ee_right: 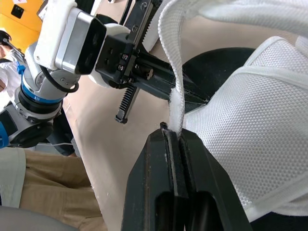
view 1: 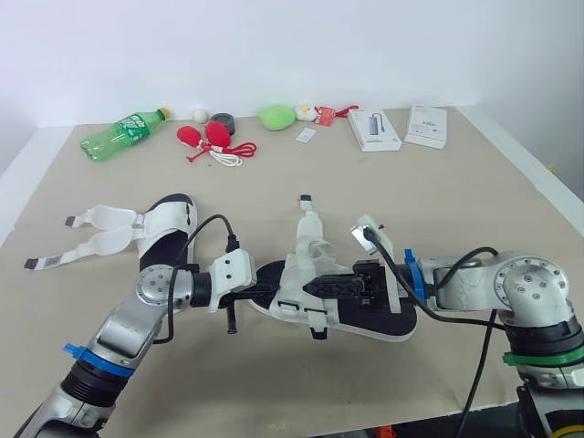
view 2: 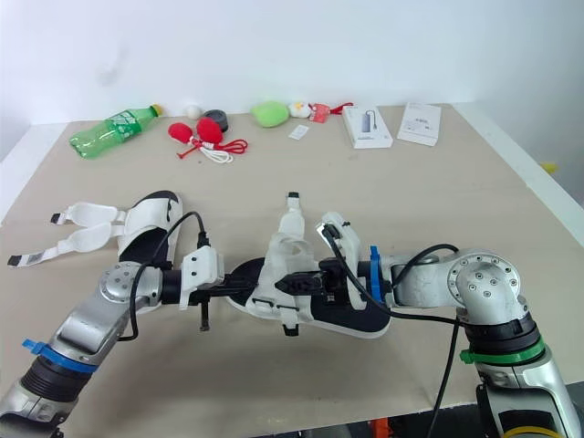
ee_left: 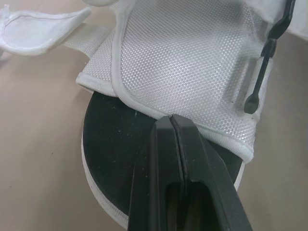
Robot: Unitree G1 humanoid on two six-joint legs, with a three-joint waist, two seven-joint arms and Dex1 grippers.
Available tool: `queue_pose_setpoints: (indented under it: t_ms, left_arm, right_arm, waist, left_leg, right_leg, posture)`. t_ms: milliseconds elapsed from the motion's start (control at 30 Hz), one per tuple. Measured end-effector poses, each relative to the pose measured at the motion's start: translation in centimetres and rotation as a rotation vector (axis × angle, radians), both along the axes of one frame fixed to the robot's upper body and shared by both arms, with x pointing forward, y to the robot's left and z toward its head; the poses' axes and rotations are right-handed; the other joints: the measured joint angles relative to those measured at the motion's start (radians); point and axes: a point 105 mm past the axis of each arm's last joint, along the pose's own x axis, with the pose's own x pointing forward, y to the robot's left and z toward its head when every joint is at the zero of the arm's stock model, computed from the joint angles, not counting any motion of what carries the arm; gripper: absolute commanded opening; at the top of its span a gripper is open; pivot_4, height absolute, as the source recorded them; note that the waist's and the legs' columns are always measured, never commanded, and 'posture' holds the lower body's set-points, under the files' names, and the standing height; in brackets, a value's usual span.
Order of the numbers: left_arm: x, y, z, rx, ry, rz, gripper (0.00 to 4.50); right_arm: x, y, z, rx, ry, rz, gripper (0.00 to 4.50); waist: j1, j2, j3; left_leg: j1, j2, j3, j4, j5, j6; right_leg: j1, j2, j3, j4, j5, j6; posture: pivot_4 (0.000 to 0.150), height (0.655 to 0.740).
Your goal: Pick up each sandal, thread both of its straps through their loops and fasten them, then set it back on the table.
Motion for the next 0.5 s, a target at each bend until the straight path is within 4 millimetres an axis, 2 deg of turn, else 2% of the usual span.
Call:
queue_pose_setpoints:
  t_ms: [33, 100, 133, 167, 233, 267, 400, 500]
  left_arm:
    - [0.0, -0.1, 0.0, 0.001, 0.0, -0.002, 0.0]
    - [0.1, 0.1, -0.2, 0.003, 0.006, 0.004, 0.0]
    - [0.1, 0.1, -0.2, 0.003, 0.007, 0.005, 0.0]
    - [0.2, 0.1, -0.2, 0.003, 0.008, 0.007, 0.0]
    - [0.3, 0.1, -0.1, 0.002, 0.007, 0.007, 0.0]
    - [0.3, 0.0, -0.1, 0.0, 0.006, 0.006, 0.0]
    - [0.4, 0.0, -0.2, 0.0, 0.009, 0.007, 0.0]
    - [0.4, 0.0, -0.2, 0.0, 0.009, 0.008, 0.0]
  right_arm:
    - [0.0, -0.1, 0.0, -0.001, -0.001, 0.001, 0.74]
    - [-0.4, -0.3, -0.4, -0.014, 0.02, 0.012, 1.54]
    - [-0.5, -0.3, -0.4, -0.015, 0.023, 0.015, 1.79]
    - [-0.6, -0.3, -0.5, -0.022, 0.013, 0.025, 2.34]
    - [-0.7, -0.4, -0.4, -0.036, -0.013, 0.039, 2.9]
    - [-0.6, -0.5, -0.2, -0.045, -0.031, 0.052, 3.31]
    - [-0.1, -1.9, 1.1, -0.076, -0.097, 0.072, 3.31]
    - [-0.1, -3.2, 2.5, -0.026, -0.102, 0.105, 3.31]
  waist:
    - [0.0, 0.0, 0.0]
    - [0.0, 0.0, 0.0]
    - [0.0, 0.0, 0.0]
    - [0.0, 0.0, 0.0]
    - [0.0, 0.0, 0.0]
    - [0.0, 0.0, 0.0]
    - [0.0, 0.0, 0.0]
    - [0.001, 0.0, 0.0]
  left_leg:
    - [0.0, 0.0, 0.0, 0.0, 0.0, 0.0]
    - [0.0, 0.0, 0.0, 0.0, 0.0, 0.0]
    - [0.0, 0.0, 0.0, 0.0, 0.0, 0.0]
    - [0.0, 0.0, 0.0, 0.0, 0.0, 0.0]
    - [0.0, 0.0, 0.0, 0.0, 0.0, 0.0]
    - [0.0, 0.0, 0.0, 0.0, 0.0, 0.0]
    - [0.0, 0.0, 0.0, 0.001, 0.0, 0.0]
    - [0.0, -0.001, 0.0, 0.001, 0.0, 0.0]
  right_leg:
    - [0.0, 0.0, 0.0, 0.0, 0.0, 0.0]
    - [0.0, 0.0, 0.0, 0.0, 0.0, 0.0]
    - [0.0, 0.0, 0.0, 0.0, 0.0, 0.0]
    - [0.0, 0.0, 0.0, 0.0, 0.0, 0.0]
    - [0.0, 0.0, 0.0, 0.0, 0.0, 0.0]
    - [0.0, 0.0, 0.0, 0.0, 0.0, 0.0]
    - [0.0, 0.0, 0.0, 0.0, 0.0, 0.0]
    - [0.0, 0.0, 0.0, 0.0, 0.0, 0.0]
  posture:
    - [0.15, 0.74]
    - [0.15, 0.74]
    - [0.15, 0.74]
    - [0.15, 0.74]
    - [0.15, 0.74]
    - [0.15, 0.74]
    - [0.15, 0.74]
    - [0.15, 0.74]
